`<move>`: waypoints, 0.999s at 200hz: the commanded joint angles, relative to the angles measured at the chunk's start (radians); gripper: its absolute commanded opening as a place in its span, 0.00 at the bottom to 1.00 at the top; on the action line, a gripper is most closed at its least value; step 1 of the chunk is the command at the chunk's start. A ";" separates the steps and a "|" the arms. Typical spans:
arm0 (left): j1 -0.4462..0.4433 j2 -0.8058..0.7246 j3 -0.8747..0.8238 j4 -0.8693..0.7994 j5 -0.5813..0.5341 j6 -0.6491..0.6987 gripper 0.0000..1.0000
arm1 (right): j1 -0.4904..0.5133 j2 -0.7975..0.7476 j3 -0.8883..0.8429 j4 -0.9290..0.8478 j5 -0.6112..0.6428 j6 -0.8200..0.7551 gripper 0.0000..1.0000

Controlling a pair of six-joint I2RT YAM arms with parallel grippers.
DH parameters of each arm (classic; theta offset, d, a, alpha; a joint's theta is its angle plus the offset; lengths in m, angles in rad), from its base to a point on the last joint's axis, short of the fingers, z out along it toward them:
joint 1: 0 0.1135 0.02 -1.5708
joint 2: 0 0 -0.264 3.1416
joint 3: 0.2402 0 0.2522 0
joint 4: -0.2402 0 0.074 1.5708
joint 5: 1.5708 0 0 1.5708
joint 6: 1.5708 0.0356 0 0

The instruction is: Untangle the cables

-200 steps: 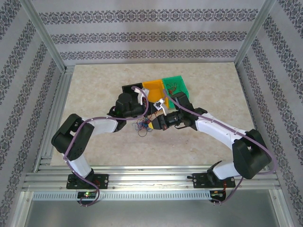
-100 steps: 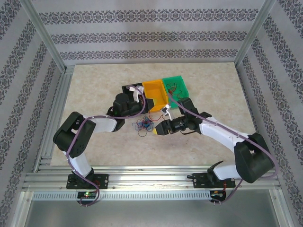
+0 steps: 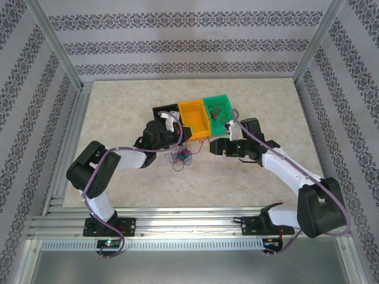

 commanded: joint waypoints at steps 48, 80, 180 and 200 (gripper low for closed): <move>-0.045 -0.023 0.007 -0.134 0.024 0.166 0.00 | 0.000 0.213 0.047 0.167 0.162 0.266 0.63; -0.054 -0.014 0.013 -0.147 0.027 0.185 0.00 | 0.010 0.292 0.072 0.240 0.146 0.295 0.62; -0.058 -0.008 0.016 -0.148 0.032 0.198 0.00 | 0.095 0.485 0.133 0.407 0.101 0.392 0.13; -0.058 -0.012 0.005 -0.141 0.001 0.191 0.00 | 0.095 0.439 0.094 0.425 0.093 0.374 0.01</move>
